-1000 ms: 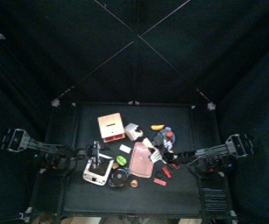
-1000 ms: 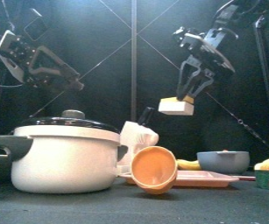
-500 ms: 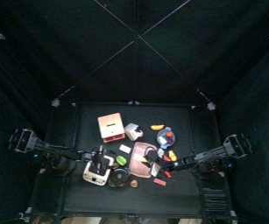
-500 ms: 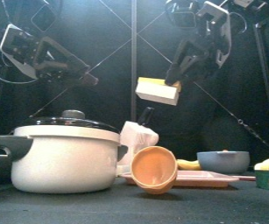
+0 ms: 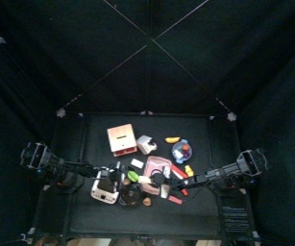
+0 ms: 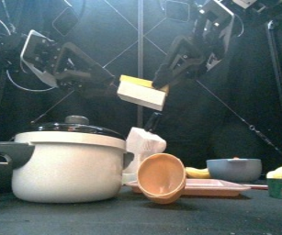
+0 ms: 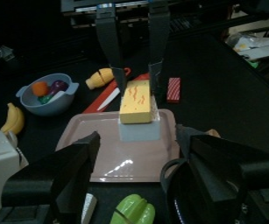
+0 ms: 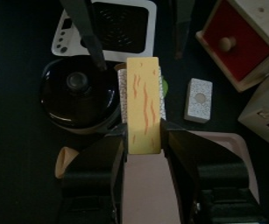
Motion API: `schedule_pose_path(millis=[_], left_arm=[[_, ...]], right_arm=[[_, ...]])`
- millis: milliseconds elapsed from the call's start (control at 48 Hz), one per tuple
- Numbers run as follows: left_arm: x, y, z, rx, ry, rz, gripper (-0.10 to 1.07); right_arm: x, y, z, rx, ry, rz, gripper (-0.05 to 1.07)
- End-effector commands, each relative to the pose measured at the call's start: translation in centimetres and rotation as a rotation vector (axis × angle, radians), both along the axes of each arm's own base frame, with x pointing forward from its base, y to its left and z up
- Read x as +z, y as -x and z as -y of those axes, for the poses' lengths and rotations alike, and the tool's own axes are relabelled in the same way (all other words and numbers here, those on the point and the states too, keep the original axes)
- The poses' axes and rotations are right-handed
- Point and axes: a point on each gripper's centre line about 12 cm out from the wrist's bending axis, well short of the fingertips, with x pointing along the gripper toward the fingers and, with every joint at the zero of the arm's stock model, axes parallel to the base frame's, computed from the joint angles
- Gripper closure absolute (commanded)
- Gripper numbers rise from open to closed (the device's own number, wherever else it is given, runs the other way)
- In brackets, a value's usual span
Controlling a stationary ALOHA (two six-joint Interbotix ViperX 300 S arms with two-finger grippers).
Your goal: Hand over egg sushi
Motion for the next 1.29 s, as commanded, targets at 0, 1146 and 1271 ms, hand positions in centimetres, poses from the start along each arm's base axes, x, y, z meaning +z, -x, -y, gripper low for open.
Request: schedule_pose_path(millis=[0, 1146, 1271], left_arm=[[0.8, -1.1, 0.0, 0.003, 0.004, 0.034, -0.03], [0.3, -2.4, -1.5, 0.068, 0.017, 0.022, 0.34], [0.3, -2.3, -1.5, 0.068, 0.017, 0.019, 0.34]], right_arm=[[1.5, -0.6, 0.4, -0.008, -0.002, 0.042, 0.49], [1.6, -1.1, 0.9, -0.017, 0.007, 0.047, 0.49], [1.5, -1.0, 0.9, -0.022, 0.005, 0.042, 0.49]])
